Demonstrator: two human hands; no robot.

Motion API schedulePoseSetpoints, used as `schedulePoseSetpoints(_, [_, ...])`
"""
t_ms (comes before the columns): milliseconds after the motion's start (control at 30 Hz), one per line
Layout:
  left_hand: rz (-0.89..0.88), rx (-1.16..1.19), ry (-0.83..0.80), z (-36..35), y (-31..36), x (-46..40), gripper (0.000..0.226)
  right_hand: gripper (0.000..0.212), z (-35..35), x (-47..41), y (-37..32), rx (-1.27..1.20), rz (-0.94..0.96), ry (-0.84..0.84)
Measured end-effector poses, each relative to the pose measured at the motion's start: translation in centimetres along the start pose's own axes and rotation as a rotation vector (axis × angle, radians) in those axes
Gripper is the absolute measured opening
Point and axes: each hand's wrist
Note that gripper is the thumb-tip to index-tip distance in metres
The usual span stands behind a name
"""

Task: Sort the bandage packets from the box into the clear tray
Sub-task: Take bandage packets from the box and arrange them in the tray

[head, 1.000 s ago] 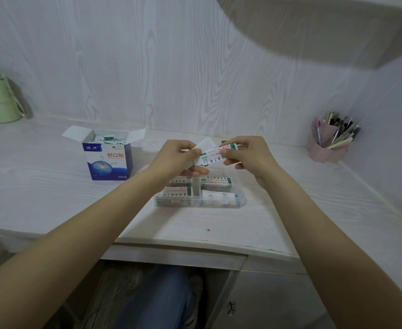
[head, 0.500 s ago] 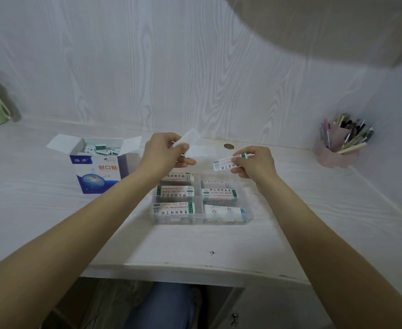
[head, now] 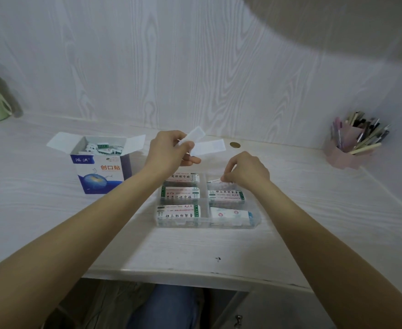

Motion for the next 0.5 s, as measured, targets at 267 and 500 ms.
schedulePoseSetpoints(267, [0.0, 0.006, -0.032, -0.22, 0.05, 0.24, 0.013, 0.005, -0.61, -0.17, -0.69, 0.127, 0.002, -0.025])
schedulePoseSetpoints(500, [-0.003, 0.003, -0.047, -0.27, 0.24, 0.61, 0.012, 0.022, -0.59, -0.51, -0.75, 0.234, 0.143, -0.061])
Point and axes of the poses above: each hand's wrist, its own x-axis away from the middle knuckle, its own z-axis out of the back of the hand, y = z × x, and after that the axes turned 9 degrees about z, right-handed
